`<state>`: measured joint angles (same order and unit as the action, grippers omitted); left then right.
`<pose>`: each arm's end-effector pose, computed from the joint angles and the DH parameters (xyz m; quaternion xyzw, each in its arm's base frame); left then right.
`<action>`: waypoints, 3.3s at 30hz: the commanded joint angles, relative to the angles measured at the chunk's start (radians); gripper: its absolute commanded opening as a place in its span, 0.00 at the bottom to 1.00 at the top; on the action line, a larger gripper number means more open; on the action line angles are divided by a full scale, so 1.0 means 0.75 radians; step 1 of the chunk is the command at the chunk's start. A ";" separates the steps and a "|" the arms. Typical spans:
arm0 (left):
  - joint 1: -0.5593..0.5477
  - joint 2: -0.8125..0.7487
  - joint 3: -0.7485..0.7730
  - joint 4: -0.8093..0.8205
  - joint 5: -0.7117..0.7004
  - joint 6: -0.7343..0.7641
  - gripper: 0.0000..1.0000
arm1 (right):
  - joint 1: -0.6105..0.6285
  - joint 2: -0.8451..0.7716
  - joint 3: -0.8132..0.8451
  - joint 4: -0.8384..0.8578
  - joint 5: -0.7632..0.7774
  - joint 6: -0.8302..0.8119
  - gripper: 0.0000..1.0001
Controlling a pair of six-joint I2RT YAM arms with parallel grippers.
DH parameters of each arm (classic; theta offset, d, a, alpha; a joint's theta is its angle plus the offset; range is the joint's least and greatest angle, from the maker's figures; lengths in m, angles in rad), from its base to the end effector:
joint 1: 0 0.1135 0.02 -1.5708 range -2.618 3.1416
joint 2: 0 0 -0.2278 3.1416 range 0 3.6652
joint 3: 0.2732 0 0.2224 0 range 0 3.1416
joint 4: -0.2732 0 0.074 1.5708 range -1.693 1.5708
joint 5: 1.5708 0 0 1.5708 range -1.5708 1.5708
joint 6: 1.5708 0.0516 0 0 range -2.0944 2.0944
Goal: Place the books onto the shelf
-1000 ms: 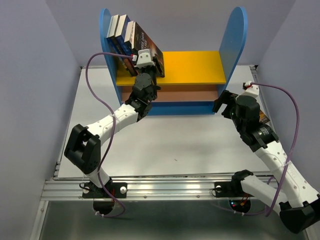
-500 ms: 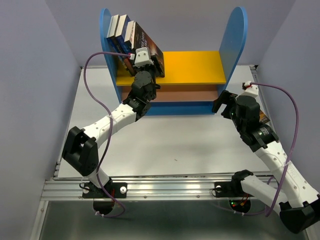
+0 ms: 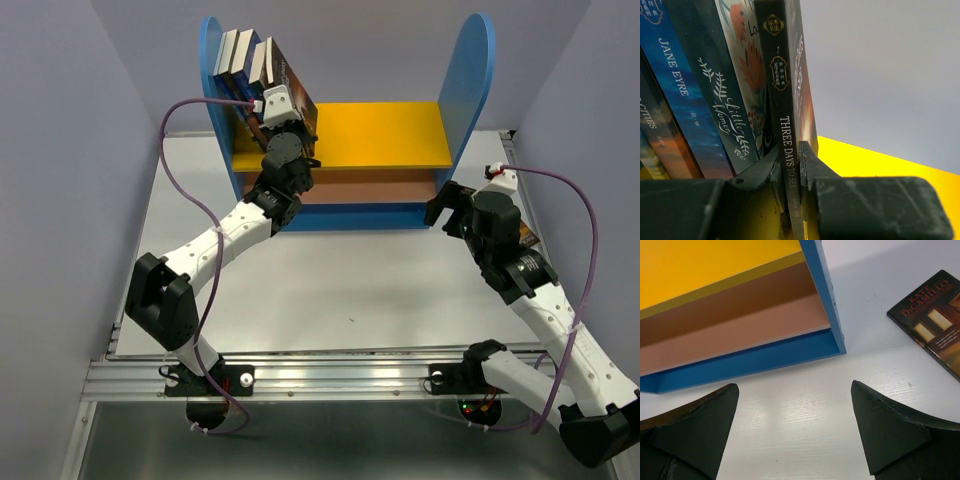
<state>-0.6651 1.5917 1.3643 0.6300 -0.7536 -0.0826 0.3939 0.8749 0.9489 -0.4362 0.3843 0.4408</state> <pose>0.2969 -0.1880 0.3952 -0.1468 0.5793 -0.0944 0.7962 0.1894 0.0578 0.3208 0.1274 0.8050 0.0824 0.5736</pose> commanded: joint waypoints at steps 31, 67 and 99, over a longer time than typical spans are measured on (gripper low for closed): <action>0.026 -0.261 0.146 -0.463 0.023 -0.035 0.82 | 0.007 -0.042 0.009 -0.013 -0.091 0.018 1.00; -0.009 -1.171 -0.866 -0.850 0.765 -0.575 0.99 | -0.473 0.191 -0.171 -0.313 0.026 0.398 1.00; -0.009 -1.145 -1.060 -0.760 0.739 -0.759 0.99 | -0.926 1.889 1.283 -0.058 -0.322 -0.177 1.00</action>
<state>-0.6666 0.7597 0.5774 0.0185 -0.1909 -0.6384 -0.2684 2.3016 1.8961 -0.4446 0.1772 0.3027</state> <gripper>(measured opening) 0.989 0.998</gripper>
